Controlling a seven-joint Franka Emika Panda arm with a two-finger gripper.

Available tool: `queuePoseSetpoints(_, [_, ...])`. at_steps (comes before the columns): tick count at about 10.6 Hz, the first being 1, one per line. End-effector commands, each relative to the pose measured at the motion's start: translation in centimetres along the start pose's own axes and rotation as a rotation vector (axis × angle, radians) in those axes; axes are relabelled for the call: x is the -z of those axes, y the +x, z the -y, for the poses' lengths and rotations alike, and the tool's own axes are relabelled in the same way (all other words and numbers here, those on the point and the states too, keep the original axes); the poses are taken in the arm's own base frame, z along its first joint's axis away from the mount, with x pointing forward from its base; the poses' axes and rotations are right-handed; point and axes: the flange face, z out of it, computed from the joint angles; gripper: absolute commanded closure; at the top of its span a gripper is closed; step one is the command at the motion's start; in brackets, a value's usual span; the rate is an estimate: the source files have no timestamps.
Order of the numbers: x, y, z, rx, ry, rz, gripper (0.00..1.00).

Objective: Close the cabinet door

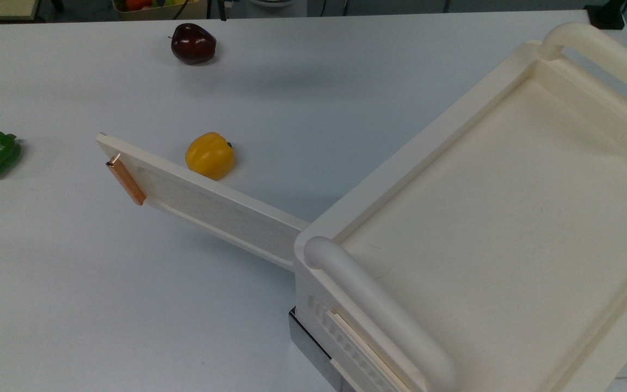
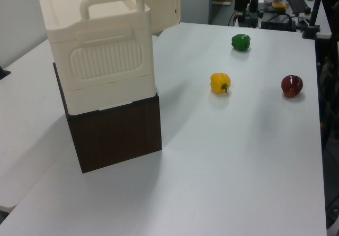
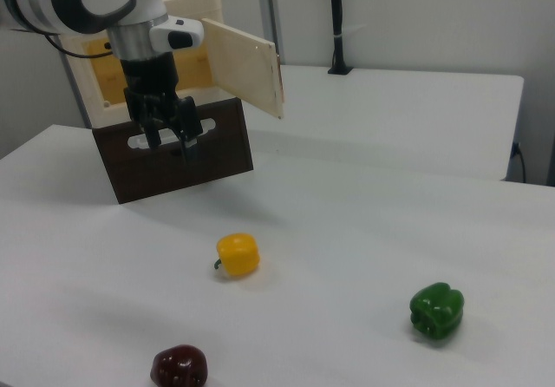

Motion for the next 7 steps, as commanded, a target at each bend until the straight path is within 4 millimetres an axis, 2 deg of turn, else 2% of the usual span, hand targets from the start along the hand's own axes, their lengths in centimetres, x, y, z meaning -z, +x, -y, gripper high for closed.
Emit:
queuePoseSetpoints(1, [-0.05, -0.28, 0.22, -0.011, 0.037, 0.026, 0.0])
queuePoseSetpoints(7, [-0.18, -0.06, 0.73, 0.0, 0.041, 0.017, 0.0])
